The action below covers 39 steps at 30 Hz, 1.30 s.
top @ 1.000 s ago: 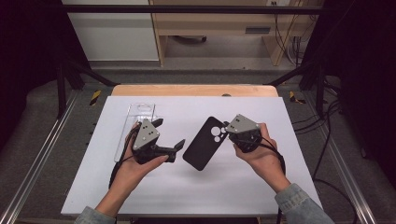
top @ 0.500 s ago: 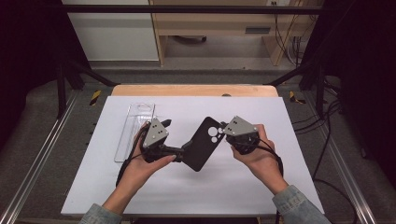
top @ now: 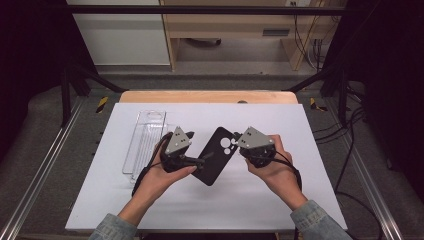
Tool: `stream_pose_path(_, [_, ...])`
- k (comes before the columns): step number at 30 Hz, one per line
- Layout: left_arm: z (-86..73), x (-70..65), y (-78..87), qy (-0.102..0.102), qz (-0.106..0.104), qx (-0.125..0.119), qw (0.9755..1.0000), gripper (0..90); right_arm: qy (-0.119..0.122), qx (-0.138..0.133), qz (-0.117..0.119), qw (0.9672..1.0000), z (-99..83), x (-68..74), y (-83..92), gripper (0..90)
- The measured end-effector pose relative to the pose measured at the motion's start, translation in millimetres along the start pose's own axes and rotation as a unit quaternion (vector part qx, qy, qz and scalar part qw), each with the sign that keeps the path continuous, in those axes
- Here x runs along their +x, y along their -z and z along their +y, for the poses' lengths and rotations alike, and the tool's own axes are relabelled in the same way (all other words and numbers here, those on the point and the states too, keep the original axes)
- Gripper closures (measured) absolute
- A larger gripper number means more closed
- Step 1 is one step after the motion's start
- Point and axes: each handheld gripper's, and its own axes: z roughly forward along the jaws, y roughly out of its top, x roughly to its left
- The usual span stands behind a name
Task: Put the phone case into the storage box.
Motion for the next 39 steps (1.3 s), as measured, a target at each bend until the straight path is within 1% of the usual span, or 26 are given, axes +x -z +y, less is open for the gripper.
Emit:
stream_pose_path(1, [-0.1, 0.1, -1.4, -0.001, 0.0, 0.001, 1.0, 14.9, 0.003, 0.001, 0.0, 1.0, 0.0, 0.2, 0.3, 88.0])
stream_pose_path(3, [-0.2, -0.5, -4.2, -0.012, -0.004, 0.01, 0.9999, 24.0, 0.004, 0.0, -0.001, 1.0, 0.0, 0.6, 0.6, 88.0])
stream_pose_path(5, [0.1, -1.0, -6.8, -0.012, -0.007, 0.014, 0.9998, 26.9, 0.007, 0.0, -0.003, 1.0, 0.0, 1.0, 0.9, 88.0])
stream_pose_path(6, [0.5, -1.4, -7.9, -0.01, -0.008, 0.014, 0.9998, 31.0, 0.008, 0.0, -0.003, 1.0, -0.1, 1.1, 1.0, 88.0])
stream_pose_path(8, [1.8, -2.0, -10.0, -0.005, -0.01, 0.018, 0.9998, 34.9, 0.009, 0.0, -0.004, 0.9999, -0.2, 1.7, 1.2, 88.0])
stream_pose_path(10, [3.6, -2.7, -12.0, -0.005, -0.016, 0.023, 0.9996, 40.4, 0.013, 0.0, -0.004, 0.9999, -0.2, 1.9, 1.5, 88.0])
stream_pose_path(12, [5.8, -3.3, -13.4, -0.007, -0.018, 0.026, 0.9995, 43.1, 0.014, 0.0, -0.005, 0.9999, 0.0, 2.0, 1.9, 87.9])
stream_pose_path(13, [7.0, -3.2, -13.9, -0.008, -0.02, 0.027, 0.9994, 46.0, 0.015, 0.0, -0.005, 0.9999, 0.1, 2.0, 2.1, 88.0])
stream_pose_path(16, [10.1, -2.2, -15.2, -0.004, -0.022, 0.033, 0.9992, 51.0, 0.021, 0.0, -0.004, 0.9998, 0.3, 2.3, 2.6, 88.0])
stream_pose_path(21, [12.7, 0.5, -17.4, -0.005, -0.021, 0.046, 0.9987, 56.1, 0.024, 0.0, -0.005, 0.9997, 1.2, 2.2, 2.9, 87.9])
stream_pose_path(22, [12.8, 1.2, -17.7, -0.002, -0.02, 0.049, 0.9986, 57.5, 0.024, -0.001, -0.005, 0.9997, 1.7, 2.2, 3.1, 87.9])
stream_pose_path(27, [12.1, 4.9, -17.5, 0.016, -0.031, 0.054, 0.9979, 66.2, 0.032, -0.001, -0.007, 0.9995, 2.4, 2.7, 2.9, 87.9])
stream_pose_path(30, [12.4, 6.4, -16.9, 0.019, -0.04, 0.054, 0.9976, 72.8, 0.035, -0.001, -0.007, 0.9994, 2.4, 3.3, 2.0, 88.0])
stream_pose_path(31, [12.5, 6.8, -16.6, 0.023, -0.042, 0.053, 0.9975, 74.9, 0.035, -0.002, -0.007, 0.9993, 2.6, 3.7, 1.9, 87.9])
stream_pose_path(35, [12.8, 9.8, -15.6, 0.033, -0.039, 0.058, 0.997, 79.2, 0.039, -0.003, -0.009, 0.9992, 4.3, 5.7, 1.6, 87.7])
stream_pose_path(38, [12.1, 12.3, -14.9, 0.042, -0.026, 0.056, 0.9972, 84.6, 0.045, -0.004, -0.007, 0.999, 5.2, 7.8, 0.6, 87.3])
stream_pose_path(39, [11.8, 12.3, -15.0, 0.044, -0.023, 0.057, 0.9972, 84.9, 0.047, -0.005, -0.007, 0.9989, 5.5, 8.8, 0.2, 87.3])
